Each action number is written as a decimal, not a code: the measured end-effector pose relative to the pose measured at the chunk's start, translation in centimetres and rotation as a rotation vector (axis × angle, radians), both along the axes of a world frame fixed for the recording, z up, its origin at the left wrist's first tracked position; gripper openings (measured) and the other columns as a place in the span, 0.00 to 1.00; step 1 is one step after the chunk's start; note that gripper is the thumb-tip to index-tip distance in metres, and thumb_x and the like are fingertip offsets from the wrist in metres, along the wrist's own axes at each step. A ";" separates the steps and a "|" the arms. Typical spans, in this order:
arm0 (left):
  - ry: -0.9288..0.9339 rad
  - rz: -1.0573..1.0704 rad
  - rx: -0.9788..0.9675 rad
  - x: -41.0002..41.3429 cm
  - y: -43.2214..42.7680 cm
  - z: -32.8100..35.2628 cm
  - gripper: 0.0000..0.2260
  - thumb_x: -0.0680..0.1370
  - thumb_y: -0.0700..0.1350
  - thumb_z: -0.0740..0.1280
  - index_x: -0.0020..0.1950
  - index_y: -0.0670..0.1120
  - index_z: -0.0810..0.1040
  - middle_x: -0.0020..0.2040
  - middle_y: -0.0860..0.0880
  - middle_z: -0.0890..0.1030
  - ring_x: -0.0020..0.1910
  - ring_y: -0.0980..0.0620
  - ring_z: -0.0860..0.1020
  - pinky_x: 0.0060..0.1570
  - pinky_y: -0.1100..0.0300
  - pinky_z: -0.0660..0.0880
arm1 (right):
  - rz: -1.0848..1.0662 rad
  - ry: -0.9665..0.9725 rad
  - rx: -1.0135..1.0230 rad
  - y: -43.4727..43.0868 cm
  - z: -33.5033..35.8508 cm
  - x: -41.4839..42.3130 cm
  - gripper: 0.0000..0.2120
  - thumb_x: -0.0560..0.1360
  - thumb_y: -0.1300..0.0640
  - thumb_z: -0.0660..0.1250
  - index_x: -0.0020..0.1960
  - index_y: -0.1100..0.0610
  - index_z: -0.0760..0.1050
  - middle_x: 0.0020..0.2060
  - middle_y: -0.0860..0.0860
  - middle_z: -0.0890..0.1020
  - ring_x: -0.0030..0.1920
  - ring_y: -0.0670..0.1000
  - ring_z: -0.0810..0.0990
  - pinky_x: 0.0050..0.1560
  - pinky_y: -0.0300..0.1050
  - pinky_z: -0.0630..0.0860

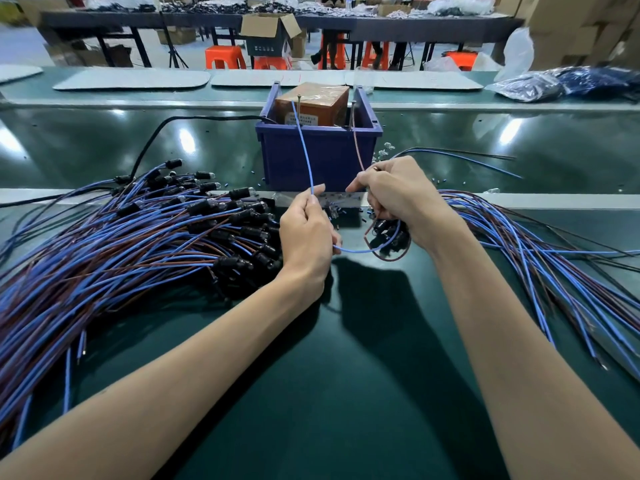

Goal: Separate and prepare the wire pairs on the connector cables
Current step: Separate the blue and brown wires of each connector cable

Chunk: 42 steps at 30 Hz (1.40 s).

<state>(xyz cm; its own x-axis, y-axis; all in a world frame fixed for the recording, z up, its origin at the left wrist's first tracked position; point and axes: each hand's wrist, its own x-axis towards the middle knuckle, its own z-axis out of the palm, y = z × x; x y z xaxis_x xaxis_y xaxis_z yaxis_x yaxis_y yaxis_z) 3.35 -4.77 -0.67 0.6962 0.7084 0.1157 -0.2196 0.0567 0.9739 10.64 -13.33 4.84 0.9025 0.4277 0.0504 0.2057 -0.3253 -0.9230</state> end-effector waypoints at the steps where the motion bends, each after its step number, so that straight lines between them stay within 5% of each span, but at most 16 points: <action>1: 0.009 -0.006 0.001 0.0 0.0 -0.1 0.13 0.83 0.39 0.51 0.56 0.44 0.75 0.18 0.55 0.64 0.16 0.57 0.65 0.21 0.66 0.65 | 0.002 -0.005 -0.001 0.0 0.0 0.0 0.15 0.72 0.65 0.60 0.32 0.55 0.79 0.15 0.45 0.69 0.17 0.42 0.65 0.19 0.31 0.62; 8: 0.042 -0.056 -0.001 0.2 0.1 -0.3 0.14 0.82 0.38 0.52 0.46 0.48 0.75 0.17 0.55 0.64 0.15 0.57 0.64 0.18 0.67 0.61 | 0.033 0.002 -0.001 0.0 0.1 0.0 0.12 0.72 0.65 0.61 0.34 0.56 0.80 0.15 0.45 0.69 0.17 0.42 0.65 0.19 0.31 0.62; 12: 0.047 -0.079 0.025 0.2 0.1 -0.4 0.15 0.82 0.38 0.53 0.45 0.48 0.76 0.17 0.55 0.64 0.15 0.57 0.63 0.18 0.67 0.60 | 0.038 -0.024 -0.031 0.0 0.1 -0.1 0.14 0.71 0.64 0.62 0.31 0.54 0.79 0.15 0.43 0.69 0.23 0.44 0.66 0.20 0.32 0.62; 24: 0.089 -0.098 0.080 0.0 -0.1 -0.2 0.15 0.81 0.38 0.55 0.41 0.49 0.78 0.17 0.55 0.63 0.17 0.57 0.61 0.21 0.65 0.60 | 0.104 0.007 -0.055 0.1 0.0 -0.1 0.13 0.70 0.62 0.64 0.28 0.54 0.77 0.16 0.42 0.66 0.19 0.43 0.62 0.24 0.36 0.61; 29: 0.086 -0.114 0.103 -0.1 -0.1 -0.1 0.16 0.81 0.38 0.56 0.40 0.48 0.79 0.17 0.56 0.62 0.17 0.59 0.60 0.21 0.66 0.60 | 0.160 0.006 -0.051 0.0 0.3 -0.4 0.12 0.70 0.62 0.63 0.29 0.54 0.77 0.18 0.42 0.73 0.19 0.42 0.63 0.24 0.35 0.62; 42: 0.104 -0.130 0.125 -0.2 -0.3 0.1 0.16 0.81 0.44 0.61 0.35 0.50 0.80 0.20 0.55 0.63 0.20 0.56 0.60 0.23 0.63 0.58 | 0.173 -0.019 -0.109 0.1 0.8 -0.9 0.08 0.71 0.64 0.64 0.34 0.59 0.78 0.15 0.43 0.67 0.18 0.42 0.63 0.22 0.34 0.61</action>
<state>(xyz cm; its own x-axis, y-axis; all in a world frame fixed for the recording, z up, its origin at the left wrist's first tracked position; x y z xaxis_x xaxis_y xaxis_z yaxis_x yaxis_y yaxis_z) 3.12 -5.03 -0.55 0.7935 0.5965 0.1202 -0.1166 -0.0448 0.9922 9.70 -13.22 5.63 0.8143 0.5803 0.0114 0.2841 -0.3814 -0.8797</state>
